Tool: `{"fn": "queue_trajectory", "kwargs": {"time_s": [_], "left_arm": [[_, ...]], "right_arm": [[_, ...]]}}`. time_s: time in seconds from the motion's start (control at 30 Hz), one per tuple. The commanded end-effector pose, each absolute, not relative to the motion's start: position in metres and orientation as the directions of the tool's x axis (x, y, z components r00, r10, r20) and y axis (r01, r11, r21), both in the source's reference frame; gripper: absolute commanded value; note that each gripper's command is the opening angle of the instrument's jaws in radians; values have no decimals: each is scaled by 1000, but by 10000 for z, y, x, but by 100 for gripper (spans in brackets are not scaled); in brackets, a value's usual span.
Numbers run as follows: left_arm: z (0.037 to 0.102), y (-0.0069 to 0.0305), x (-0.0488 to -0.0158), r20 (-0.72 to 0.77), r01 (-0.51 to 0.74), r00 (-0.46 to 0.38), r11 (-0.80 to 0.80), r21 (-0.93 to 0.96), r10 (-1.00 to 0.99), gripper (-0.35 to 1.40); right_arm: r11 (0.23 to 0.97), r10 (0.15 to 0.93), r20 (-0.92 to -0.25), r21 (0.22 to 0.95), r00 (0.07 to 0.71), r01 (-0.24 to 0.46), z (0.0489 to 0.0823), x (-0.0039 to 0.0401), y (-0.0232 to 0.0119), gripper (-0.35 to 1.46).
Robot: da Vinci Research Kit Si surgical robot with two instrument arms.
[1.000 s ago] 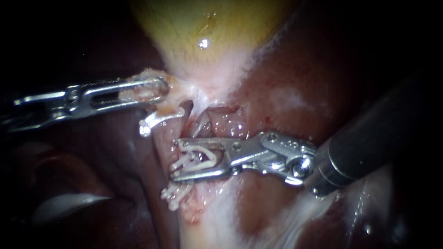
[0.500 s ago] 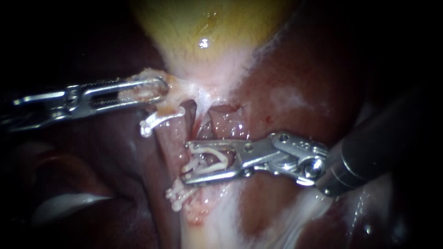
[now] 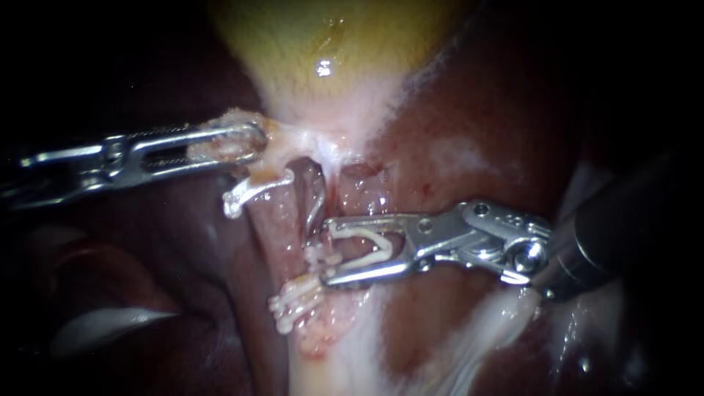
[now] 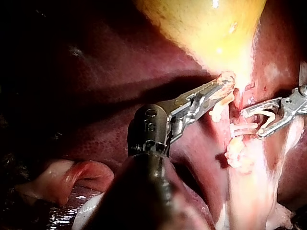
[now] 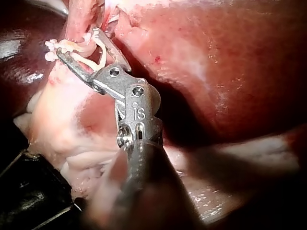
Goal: Clipping third clip right tube
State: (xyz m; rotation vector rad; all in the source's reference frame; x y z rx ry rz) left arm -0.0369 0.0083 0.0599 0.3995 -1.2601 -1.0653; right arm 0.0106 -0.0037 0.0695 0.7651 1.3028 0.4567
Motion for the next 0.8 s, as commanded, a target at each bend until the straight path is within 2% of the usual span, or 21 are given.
{"fn": "queue_trajectory", "kwargs": {"time_s": [0.03, 0.8], "left_arm": [[599, 83, -369, 570, 426, -64, 494, 758, -819, -35], [597, 82, -367, 570, 426, -64, 494, 758, -819, -35]], "right_arm": [[680, 692, -684, 725, 229, 111, 696, 104, -36, 50], [684, 692, -684, 724, 230, 95, 713, 72, -21, 50]]}}
